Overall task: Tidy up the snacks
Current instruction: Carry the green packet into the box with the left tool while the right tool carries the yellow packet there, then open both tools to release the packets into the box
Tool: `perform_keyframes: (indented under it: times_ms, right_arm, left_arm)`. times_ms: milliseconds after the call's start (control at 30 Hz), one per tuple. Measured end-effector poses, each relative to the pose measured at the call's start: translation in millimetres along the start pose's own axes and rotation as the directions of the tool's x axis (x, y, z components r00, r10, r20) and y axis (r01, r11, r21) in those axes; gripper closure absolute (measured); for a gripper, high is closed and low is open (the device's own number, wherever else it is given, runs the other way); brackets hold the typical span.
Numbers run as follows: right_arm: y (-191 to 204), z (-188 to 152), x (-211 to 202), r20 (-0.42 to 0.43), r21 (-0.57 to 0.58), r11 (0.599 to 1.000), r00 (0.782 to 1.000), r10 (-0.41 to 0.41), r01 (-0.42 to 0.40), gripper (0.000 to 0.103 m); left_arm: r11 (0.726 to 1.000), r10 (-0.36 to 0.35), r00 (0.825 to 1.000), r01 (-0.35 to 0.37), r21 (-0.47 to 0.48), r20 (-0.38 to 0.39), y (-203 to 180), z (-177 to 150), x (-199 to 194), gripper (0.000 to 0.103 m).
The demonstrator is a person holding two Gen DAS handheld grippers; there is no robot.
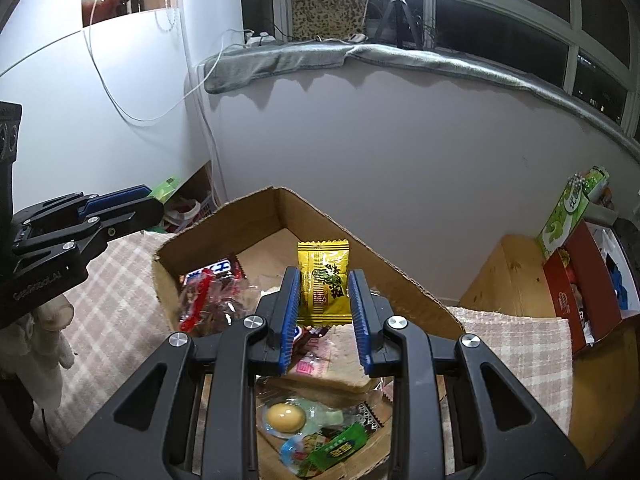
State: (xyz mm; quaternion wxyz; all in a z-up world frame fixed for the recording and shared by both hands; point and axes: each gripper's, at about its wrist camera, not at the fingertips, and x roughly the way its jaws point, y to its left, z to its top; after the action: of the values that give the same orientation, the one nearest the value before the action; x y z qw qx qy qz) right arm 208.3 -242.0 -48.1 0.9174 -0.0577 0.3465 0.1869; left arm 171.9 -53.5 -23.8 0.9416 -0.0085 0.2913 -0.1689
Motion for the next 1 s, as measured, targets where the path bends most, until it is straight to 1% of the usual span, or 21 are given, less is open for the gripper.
perform_keyframes:
  times_ms: [200,500,633,700,767,800,833,867,900,933,1000]
  right_arm:
    - [-5,-3,14,-0.027,0.001,1.000,1.000,0.000,0.000,0.077]
    - [-8,-7,28,-0.051,0.005,1.000,0.999,-0.002,0.003,0.077]
    - [-10,-7,32,-0.057,0.006,1.000,0.998,-0.005,0.006,0.077]
    - [-10,-8,34,-0.064,0.006,1.000,0.998,-0.005,0.005,0.077]
    - [-10,-9,36,-0.065,0.003,1.000,0.998,-0.006,0.006,0.076]
    - [-10,-9,36,-0.065,0.002,1.000,0.998,-0.015,0.015,0.073]
    - [-10,-9,36,-0.066,0.002,1.000,0.998,-0.019,0.020,0.057]
    - [-10,-9,35,-0.061,0.003,1.000,0.998,-0.021,0.021,0.037]
    - [-10,-9,33,-0.048,0.005,1.000,0.998,-0.029,0.029,0.031]
    - [-11,-8,31,-0.034,0.006,0.999,0.999,-0.037,0.037,0.028]
    - [-10,-8,28,-0.028,0.007,0.999,0.999,-0.037,0.037,0.028]
  left_arm:
    - [1.000,-0.012,1.000,0.012,0.005,-0.028,-5,-5,17,0.081]
    - [1.000,-0.007,0.999,0.007,0.003,-0.046,-2,-7,28,0.081]
    - [1.000,-0.008,0.998,0.008,0.003,-0.067,-1,-8,36,0.081]
    - [1.000,0.004,0.997,-0.004,-0.002,-0.073,-1,-8,38,0.081]
    - [1.000,0.008,0.997,-0.009,-0.007,-0.078,0,-9,39,0.072]
    - [1.000,0.007,0.997,-0.008,-0.008,-0.080,0,-9,39,0.069]
    - [1.000,0.009,0.997,-0.009,-0.007,-0.083,0,-9,39,0.062]
    - [1.000,0.013,0.996,-0.014,-0.005,-0.084,0,-9,39,0.060]
    - [1.000,0.015,0.997,-0.015,-0.005,-0.081,-1,-9,38,0.060]
    - [1.000,0.016,0.997,-0.017,-0.007,-0.080,0,-9,37,0.060]
    - [1.000,0.016,0.997,-0.017,-0.008,-0.078,0,-8,34,0.060]
